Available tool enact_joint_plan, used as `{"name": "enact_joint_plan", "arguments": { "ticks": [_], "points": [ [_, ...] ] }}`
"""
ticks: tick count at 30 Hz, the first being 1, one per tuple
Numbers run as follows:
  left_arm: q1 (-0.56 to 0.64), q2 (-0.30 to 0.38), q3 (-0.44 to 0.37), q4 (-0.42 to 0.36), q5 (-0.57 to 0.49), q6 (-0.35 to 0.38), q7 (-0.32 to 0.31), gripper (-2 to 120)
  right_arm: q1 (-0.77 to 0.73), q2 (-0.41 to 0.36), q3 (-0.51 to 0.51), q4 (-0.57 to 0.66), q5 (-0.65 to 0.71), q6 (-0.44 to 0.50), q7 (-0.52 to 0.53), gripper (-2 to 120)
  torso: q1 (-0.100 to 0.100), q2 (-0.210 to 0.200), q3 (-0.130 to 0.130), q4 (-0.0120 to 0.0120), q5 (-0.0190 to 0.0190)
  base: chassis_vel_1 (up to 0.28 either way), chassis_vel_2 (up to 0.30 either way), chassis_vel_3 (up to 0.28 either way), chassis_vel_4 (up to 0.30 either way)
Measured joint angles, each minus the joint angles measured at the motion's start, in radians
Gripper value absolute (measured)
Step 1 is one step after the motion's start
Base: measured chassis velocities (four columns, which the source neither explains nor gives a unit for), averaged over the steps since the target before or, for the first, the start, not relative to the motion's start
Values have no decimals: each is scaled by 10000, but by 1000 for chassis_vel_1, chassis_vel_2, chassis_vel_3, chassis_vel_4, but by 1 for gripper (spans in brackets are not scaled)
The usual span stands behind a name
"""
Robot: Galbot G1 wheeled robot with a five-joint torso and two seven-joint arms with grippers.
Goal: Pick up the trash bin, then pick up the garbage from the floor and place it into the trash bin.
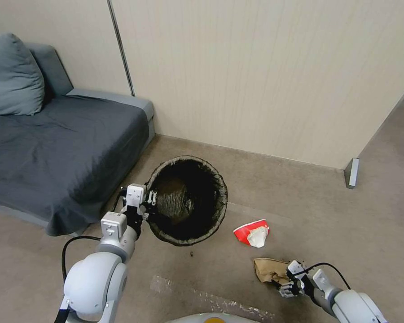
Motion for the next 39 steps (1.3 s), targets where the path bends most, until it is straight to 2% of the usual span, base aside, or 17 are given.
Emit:
{"name": "enact_joint_plan", "arguments": {
  "ticks": [15, 20, 21, 23, 24, 27, 28, 31, 33, 39],
  "points": [
    [2, -13, 14, 0, 14, -18, 4, 5, 202, 162, 19, -505, -220, 38, -109, 98, 0, 0, 0, 0, -1, 0, 0, 0, 0],
    [10, -4, 11, -6, 19, -22, 10, 5, 260, 163, 32, -584, -279, 71, -183, 82, 1, 0, 0, -1, -1, 0, 0, 0, 0],
    [10, -4, 11, -6, 19, -22, 10, 5, 260, 163, 32, -584, -279, 71, -183, 82, 1, 0, 0, -1, -1, 0, 0, 0, 0],
    [27, -7, 7, 19, 27, -37, 15, 5, 273, 150, 32, -584, -291, 77, -193, 70, 0, 0, 0, 0, -1, 0, 0, 0, 0],
    [27, -7, 7, 19, 27, -37, 15, 5, 273, 150, 32, -584, -291, 77, -193, 70, 0, 0, 0, 0, -1, 0, 0, 0, 0],
    [42, -10, 6, 28, 34, -50, 25, 5, 277, 138, 32, -586, -304, 103, -195, 55, 0, 0, 0, 0, -1, 0, 0, 0, 0],
    [42, -10, 6, 28, 34, -50, 25, 5, 277, 138, 32, -586, -304, 103, -195, 55, 0, 0, 0, 0, -1, 0, 0, 0, 0],
    [32, -25, 30, 56, 48, -66, 31, 5, 274, 133, 36, -645, -359, 227, -195, 41, 0, 0, 0, 0, 0, 0, 0, 0, 0],
    [30, -31, 41, 65, 51, -66, 32, 5, 271, 131, 41, -652, -370, 249, -195, 37, 0, 0, 0, 0, -1, 0, 0, 0, 0],
    [-4, -30, 41, 88, 55, -66, 36, 5, 294, 154, 66, -697, -434, 332, -194, 13, 1, 0, 0, 0, -2, 0, 0, 0, 0]
  ]
}}
